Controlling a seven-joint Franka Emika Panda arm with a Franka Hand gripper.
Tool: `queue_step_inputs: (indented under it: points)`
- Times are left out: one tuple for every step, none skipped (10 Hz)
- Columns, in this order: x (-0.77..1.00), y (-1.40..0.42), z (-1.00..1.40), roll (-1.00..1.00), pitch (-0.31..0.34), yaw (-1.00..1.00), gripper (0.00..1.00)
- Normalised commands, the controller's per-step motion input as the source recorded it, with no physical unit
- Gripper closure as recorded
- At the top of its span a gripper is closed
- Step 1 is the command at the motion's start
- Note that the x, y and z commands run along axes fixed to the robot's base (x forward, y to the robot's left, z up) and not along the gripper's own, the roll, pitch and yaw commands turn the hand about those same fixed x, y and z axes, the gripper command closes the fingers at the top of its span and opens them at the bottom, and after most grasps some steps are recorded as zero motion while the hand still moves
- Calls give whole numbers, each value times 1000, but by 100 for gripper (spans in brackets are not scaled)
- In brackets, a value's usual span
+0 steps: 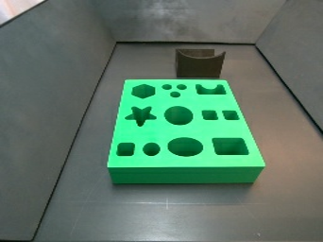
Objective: Pick up the oval object. Move up. Move to above the board. Insert the oval object.
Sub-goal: Move to above the board.
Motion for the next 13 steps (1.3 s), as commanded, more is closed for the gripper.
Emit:
queue_step_inputs:
  points:
    - [4,-1000,67,-20,-9,-19,100]
    - [3,-1000,68,-10,-2,-12,100]
    - [1,-1000,68,-15,0,-2,100]
    - [0,-1000,71,-8,4,2,100]
    - [-2,-1000,72,-8,6,6,100]
    - [-3,-1000,74,-9,8,6,100]
    - [-3,-1000,77,-4,9,7,100]
    - [-2,-1000,81,-1,15,6,100]
    - [1,-1000,84,-5,17,6,100]
    - [6,-1000,89,-8,38,4,100]
    - [11,-1000,91,-3,45,9,100]
    - [29,-1000,92,1,67,7,100]
    - [60,-1000,94,5,89,9,100]
